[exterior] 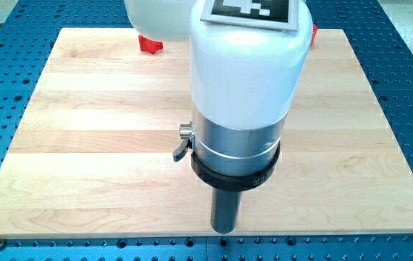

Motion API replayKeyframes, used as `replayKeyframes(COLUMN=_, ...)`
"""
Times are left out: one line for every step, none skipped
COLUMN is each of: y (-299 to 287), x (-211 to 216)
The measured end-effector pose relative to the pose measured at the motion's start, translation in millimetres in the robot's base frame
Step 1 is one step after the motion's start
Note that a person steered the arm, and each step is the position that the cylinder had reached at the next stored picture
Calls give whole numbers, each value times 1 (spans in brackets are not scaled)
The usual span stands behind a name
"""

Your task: Place the arm right to the green star

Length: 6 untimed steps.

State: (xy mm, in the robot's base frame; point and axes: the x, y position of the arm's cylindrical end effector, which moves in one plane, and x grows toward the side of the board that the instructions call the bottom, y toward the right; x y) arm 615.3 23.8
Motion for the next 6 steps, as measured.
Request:
replayKeyframes(y=42, x=-40)
replayKeyframes(y=68, x=-89)
replayKeyframes(y=68, x=-126)
replayKeyframes(y=68, x=-128)
replayKeyframes(y=69, x=-128)
replayKeyframes(y=74, x=-122)
